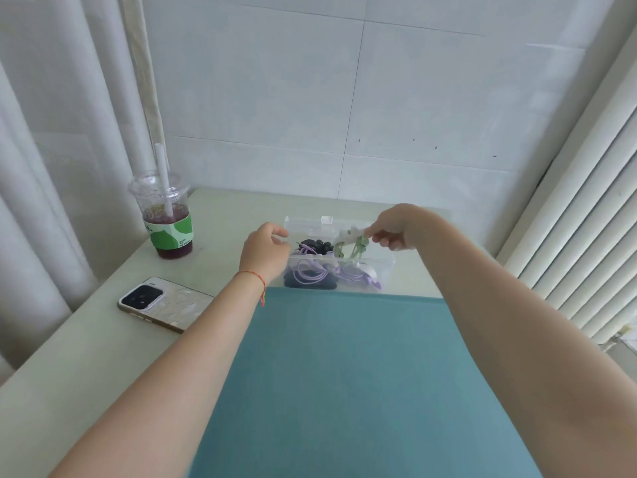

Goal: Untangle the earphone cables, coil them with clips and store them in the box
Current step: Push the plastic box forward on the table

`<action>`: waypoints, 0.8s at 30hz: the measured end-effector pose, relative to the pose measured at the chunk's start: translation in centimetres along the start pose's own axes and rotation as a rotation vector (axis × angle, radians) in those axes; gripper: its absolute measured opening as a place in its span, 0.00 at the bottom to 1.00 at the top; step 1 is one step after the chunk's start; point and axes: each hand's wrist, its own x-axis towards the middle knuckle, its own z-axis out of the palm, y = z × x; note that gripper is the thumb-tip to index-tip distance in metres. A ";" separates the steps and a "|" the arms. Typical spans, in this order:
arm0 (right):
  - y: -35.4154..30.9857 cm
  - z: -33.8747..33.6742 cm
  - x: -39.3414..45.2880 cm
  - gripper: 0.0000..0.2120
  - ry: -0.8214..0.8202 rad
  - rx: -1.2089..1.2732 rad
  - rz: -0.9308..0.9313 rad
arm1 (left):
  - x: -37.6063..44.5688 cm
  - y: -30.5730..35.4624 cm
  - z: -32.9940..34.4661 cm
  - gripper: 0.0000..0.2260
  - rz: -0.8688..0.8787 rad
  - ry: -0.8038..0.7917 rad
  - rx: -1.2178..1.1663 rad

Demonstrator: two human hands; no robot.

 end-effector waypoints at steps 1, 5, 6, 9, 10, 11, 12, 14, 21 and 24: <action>0.1 -0.1 0.5 0.13 -0.040 -0.075 0.043 | 0.1 -0.3 0.2 0.11 0.013 0.012 -0.002; 0.1 0.2 0.6 0.14 -0.090 -0.372 0.091 | 0.2 -0.8 1.0 0.12 0.047 0.075 0.018; 0.0 0.4 0.6 0.15 -0.101 -0.400 0.083 | 0.2 -0.8 1.1 0.12 0.044 0.086 0.027; -0.5 1.2 -0.1 0.17 -0.130 -0.499 0.065 | 0.4 -0.8 1.4 0.13 0.028 0.090 0.043; -0.6 1.4 -0.1 0.19 -0.091 -0.625 0.044 | 0.4 -0.8 1.4 0.13 0.021 0.089 0.040; -0.6 1.7 -0.2 0.19 -0.030 -0.736 0.015 | 0.3 -0.7 1.4 0.14 0.018 0.087 0.039; -0.6 1.9 -0.1 0.19 0.046 -0.781 -0.036 | 0.2 -0.6 1.4 0.15 0.017 0.084 0.039; 0.0 1.9 0.6 0.17 0.245 -0.725 -0.148 | 0.2 -0.3 1.3 0.16 -0.007 0.070 0.013; 2.5 1.0 2.1 0.09 0.333 0.081 -0.093 | 2.3 1.1 1.1 0.16 -0.298 -0.072 -0.486; 3.5 1.6 3.7 0.13 0.172 0.361 -0.032 | 3.8 0.8 1.7 0.06 -0.392 -0.086 -0.602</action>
